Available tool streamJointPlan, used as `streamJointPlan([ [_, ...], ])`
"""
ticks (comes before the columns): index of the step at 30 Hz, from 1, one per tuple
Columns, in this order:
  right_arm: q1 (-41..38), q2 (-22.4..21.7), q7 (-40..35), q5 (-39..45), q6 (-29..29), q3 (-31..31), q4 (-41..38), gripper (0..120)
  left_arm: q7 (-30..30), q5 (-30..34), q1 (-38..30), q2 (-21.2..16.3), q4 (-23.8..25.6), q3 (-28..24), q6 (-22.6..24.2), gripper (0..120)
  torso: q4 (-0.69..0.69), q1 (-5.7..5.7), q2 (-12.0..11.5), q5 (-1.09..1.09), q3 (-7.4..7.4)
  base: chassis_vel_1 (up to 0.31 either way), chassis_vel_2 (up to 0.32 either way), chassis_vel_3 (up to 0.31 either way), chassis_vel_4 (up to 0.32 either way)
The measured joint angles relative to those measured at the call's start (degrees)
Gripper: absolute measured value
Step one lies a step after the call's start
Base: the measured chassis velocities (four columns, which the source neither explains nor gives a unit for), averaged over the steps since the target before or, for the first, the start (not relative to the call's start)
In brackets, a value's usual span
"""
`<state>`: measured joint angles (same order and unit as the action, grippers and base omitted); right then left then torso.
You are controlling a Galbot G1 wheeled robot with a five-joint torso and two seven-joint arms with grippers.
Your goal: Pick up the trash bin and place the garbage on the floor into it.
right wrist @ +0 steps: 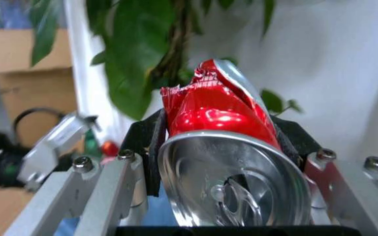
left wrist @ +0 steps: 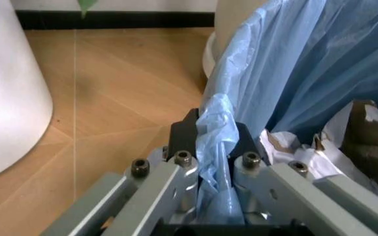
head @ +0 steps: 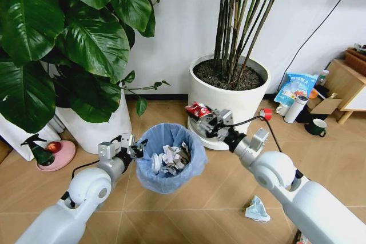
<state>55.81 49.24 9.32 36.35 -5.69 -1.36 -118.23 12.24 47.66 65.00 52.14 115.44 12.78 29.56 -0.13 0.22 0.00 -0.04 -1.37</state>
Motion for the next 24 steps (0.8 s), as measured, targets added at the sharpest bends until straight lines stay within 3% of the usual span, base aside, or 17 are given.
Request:
streamJointPlan([
  [4,0.0,-0.8,0.2,-0.9,-0.3,1.8,-0.2,49,0.1,0.0,0.0,0.3,0.2,-0.6,0.0,1,0.0,0.0,0.0,0.0,0.0,0.0,0.0,0.0,0.0],
  [17,0.3,-0.7,0.3,-1.7,-0.8,2.9,-0.5,97,0.4,-0.1,0.1,0.3,0.9,-0.7,0.2,1,0.0,0.0,0.0,0.0,0.0,0.0,0.0,0.0,0.0],
  [24,0.8,-0.3,-6.2,-1.7,-1.3,-0.8,-0.5,100,0.6,-0.6,0.5,0.4,1.0,0.2,0.1,1,0.01,0.0,0.0,0.0,0.0,0.0,0.0,0.0,0.0],
])
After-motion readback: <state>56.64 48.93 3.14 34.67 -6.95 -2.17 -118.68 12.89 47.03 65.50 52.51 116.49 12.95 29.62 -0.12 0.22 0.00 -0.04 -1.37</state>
